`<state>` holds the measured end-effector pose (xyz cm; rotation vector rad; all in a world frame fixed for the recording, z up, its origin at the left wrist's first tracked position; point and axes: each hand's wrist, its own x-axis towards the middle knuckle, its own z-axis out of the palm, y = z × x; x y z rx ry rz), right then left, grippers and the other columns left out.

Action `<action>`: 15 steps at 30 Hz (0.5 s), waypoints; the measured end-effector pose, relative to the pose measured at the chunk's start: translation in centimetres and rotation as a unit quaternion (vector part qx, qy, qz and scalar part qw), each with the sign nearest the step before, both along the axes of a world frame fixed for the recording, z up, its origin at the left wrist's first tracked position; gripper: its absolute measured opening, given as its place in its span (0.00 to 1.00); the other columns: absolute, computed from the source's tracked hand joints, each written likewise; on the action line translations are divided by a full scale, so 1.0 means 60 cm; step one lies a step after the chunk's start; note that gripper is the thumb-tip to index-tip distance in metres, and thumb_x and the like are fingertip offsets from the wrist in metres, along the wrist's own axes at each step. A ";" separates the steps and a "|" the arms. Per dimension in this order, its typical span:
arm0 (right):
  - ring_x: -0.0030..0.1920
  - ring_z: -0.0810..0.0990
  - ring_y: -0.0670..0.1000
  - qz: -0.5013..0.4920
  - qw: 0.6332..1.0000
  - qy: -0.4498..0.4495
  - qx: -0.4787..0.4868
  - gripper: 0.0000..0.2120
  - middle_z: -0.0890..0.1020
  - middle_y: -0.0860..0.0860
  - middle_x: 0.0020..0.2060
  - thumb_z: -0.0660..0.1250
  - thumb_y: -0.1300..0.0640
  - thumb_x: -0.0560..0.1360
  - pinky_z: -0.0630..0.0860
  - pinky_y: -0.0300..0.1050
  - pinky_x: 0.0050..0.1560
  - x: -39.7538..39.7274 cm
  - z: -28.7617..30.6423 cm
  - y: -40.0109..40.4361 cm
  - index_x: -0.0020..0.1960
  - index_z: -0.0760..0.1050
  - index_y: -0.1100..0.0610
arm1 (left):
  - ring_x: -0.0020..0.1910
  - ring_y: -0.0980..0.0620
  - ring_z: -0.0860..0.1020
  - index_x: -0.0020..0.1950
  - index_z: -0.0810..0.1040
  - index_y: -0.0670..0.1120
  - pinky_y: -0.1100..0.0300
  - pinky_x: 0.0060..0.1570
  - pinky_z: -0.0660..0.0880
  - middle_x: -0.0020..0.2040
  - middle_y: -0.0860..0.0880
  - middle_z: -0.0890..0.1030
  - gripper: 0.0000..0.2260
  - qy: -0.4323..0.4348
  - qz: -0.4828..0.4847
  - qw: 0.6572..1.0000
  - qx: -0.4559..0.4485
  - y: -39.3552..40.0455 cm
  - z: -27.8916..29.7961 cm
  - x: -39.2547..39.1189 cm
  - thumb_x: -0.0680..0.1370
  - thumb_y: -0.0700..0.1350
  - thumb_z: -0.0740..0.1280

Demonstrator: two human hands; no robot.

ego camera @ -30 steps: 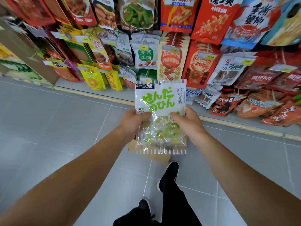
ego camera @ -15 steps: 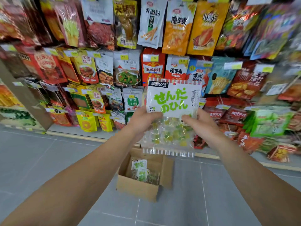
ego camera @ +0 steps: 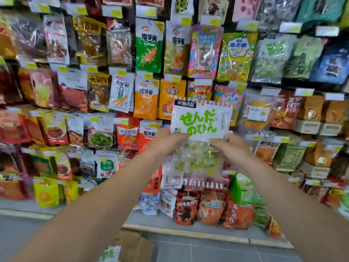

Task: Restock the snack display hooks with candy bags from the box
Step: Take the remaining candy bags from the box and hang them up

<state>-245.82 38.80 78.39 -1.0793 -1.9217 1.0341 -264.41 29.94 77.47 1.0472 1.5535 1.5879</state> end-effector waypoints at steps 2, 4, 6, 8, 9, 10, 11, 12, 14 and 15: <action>0.38 0.75 0.48 -0.006 1.000 0.010 0.011 0.14 0.74 0.46 0.35 0.71 0.49 0.76 0.67 0.44 0.34 0.052 0.033 0.043 0.38 0.68 0.52 | 0.40 0.49 0.82 0.51 0.83 0.49 0.59 0.36 0.71 0.47 0.47 0.86 0.08 0.014 -0.006 1.000 0.012 0.048 0.037 0.050 0.73 0.43 0.72; 0.41 0.76 0.51 -0.012 1.000 0.014 0.007 0.16 0.74 0.49 0.38 0.71 0.47 0.75 0.72 0.47 0.39 0.088 0.058 0.088 0.39 0.67 0.53 | 0.43 0.48 0.82 0.51 0.83 0.49 0.57 0.38 0.72 0.46 0.48 0.86 0.07 0.027 -0.011 0.999 0.023 0.089 0.071 0.083 0.73 0.44 0.72; 0.44 0.77 0.55 -0.018 1.000 0.021 0.010 0.17 0.75 0.52 0.41 0.71 0.45 0.74 0.73 0.50 0.45 0.118 0.084 0.132 0.40 0.66 0.54 | 0.44 0.47 0.83 0.51 0.83 0.49 0.58 0.37 0.72 0.46 0.49 0.86 0.07 0.040 -0.015 0.998 0.035 0.132 0.103 0.111 0.73 0.44 0.72; 0.45 0.79 0.57 -0.017 0.999 0.039 0.012 0.17 0.76 0.52 0.40 0.71 0.46 0.74 0.75 0.50 0.47 0.146 0.106 0.187 0.41 0.67 0.55 | 0.43 0.48 0.84 0.51 0.83 0.49 0.61 0.32 0.72 0.46 0.49 0.86 0.08 0.056 -0.016 0.997 0.047 0.182 0.132 0.141 0.72 0.45 0.73; 0.43 0.78 0.55 -0.018 0.999 0.046 0.009 0.16 0.75 0.51 0.39 0.72 0.47 0.74 0.74 0.49 0.47 0.154 0.114 0.211 0.41 0.67 0.54 | 0.42 0.48 0.84 0.50 0.83 0.48 0.63 0.30 0.72 0.45 0.48 0.86 0.07 0.059 -0.017 0.997 0.054 0.202 0.144 0.152 0.73 0.44 0.73; 0.41 0.77 0.54 -0.021 0.998 0.051 0.010 0.16 0.74 0.49 0.37 0.72 0.47 0.73 0.74 0.47 0.45 0.162 0.121 0.231 0.40 0.67 0.53 | 0.40 0.49 0.84 0.49 0.83 0.48 0.64 0.29 0.73 0.45 0.48 0.86 0.05 0.060 -0.019 0.996 0.065 0.223 0.152 0.160 0.74 0.42 0.72; 0.39 0.75 0.52 -0.022 0.998 0.054 0.012 0.16 0.73 0.49 0.36 0.72 0.46 0.73 0.72 0.47 0.43 0.172 0.133 0.261 0.40 0.67 0.53 | 0.39 0.51 0.83 0.48 0.83 0.48 0.64 0.29 0.73 0.45 0.47 0.86 0.05 0.061 -0.020 0.995 0.078 0.253 0.165 0.172 0.74 0.40 0.71; 0.39 0.74 0.52 -0.023 0.998 0.048 0.015 0.17 0.72 0.50 0.37 0.72 0.45 0.72 0.70 0.46 0.41 0.173 0.136 0.276 0.41 0.67 0.53 | 0.36 0.53 0.83 0.47 0.83 0.47 0.66 0.28 0.73 0.44 0.48 0.86 0.05 0.060 -0.018 0.995 0.084 0.267 0.167 0.174 0.75 0.39 0.71; 0.45 0.77 0.54 -0.033 0.999 0.037 0.021 0.20 0.75 0.52 0.43 0.72 0.41 0.69 0.73 0.47 0.42 0.181 0.157 0.318 0.47 0.70 0.55 | 0.32 0.58 0.81 0.47 0.82 0.47 0.68 0.26 0.71 0.41 0.50 0.85 0.04 0.064 -0.017 0.993 0.099 0.313 0.184 0.184 0.75 0.39 0.70; 0.50 0.78 0.55 -0.041 0.998 0.037 0.026 0.25 0.77 0.54 0.49 0.72 0.39 0.66 0.77 0.50 0.48 0.185 0.168 0.344 0.51 0.71 0.56 | 0.31 0.58 0.80 0.47 0.82 0.48 0.67 0.26 0.71 0.40 0.51 0.84 0.03 0.066 -0.018 0.992 0.104 0.343 0.194 0.191 0.75 0.40 0.71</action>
